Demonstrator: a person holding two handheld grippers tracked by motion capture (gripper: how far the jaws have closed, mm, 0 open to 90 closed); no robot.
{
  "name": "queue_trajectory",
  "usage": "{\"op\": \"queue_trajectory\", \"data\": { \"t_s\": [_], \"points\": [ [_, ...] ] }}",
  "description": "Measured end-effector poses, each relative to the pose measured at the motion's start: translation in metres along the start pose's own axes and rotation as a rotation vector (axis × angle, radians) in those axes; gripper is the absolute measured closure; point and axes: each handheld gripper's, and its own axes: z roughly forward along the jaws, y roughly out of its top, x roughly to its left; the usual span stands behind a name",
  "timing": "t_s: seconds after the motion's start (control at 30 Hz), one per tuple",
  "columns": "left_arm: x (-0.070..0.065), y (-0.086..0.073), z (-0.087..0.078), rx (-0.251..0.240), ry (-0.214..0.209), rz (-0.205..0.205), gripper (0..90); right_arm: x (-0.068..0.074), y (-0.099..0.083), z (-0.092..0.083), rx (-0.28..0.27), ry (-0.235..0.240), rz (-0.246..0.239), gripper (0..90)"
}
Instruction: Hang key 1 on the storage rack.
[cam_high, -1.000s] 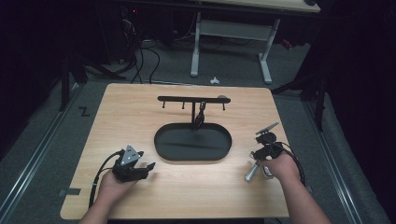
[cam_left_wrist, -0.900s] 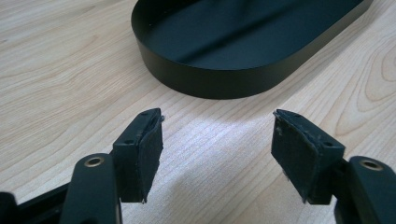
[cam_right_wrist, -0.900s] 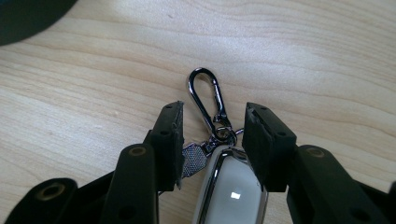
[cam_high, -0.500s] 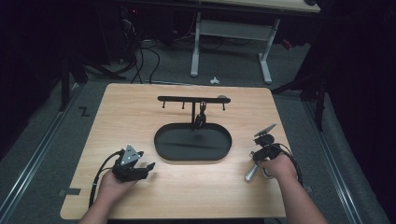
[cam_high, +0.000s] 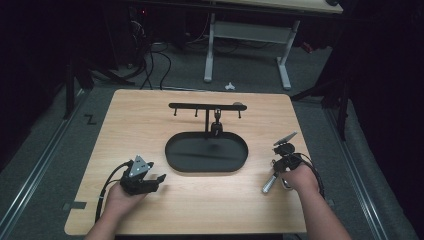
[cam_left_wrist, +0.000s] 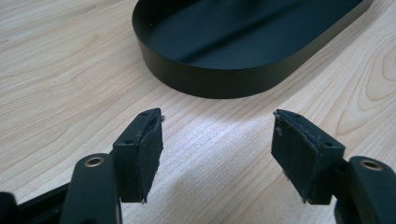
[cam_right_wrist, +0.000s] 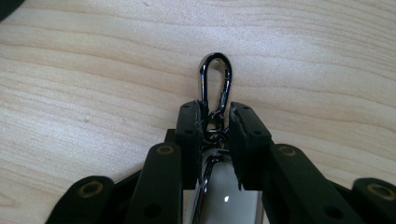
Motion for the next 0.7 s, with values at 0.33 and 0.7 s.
{"op": "queue_trajectory", "data": {
  "t_s": [0.33,0.7],
  "points": [
    [0.0004,-0.0001,0.0004,0.002,-0.001,0.001,34.3,0.0026,0.0043,0.0001,0.012,-0.014,-0.008,71.7],
    [0.0003,-0.0001,0.0003,0.002,-0.002,0.001,34.4,0.0029,0.0085,0.0018,0.012,-0.030,-0.017,64.8]
  ]
}}
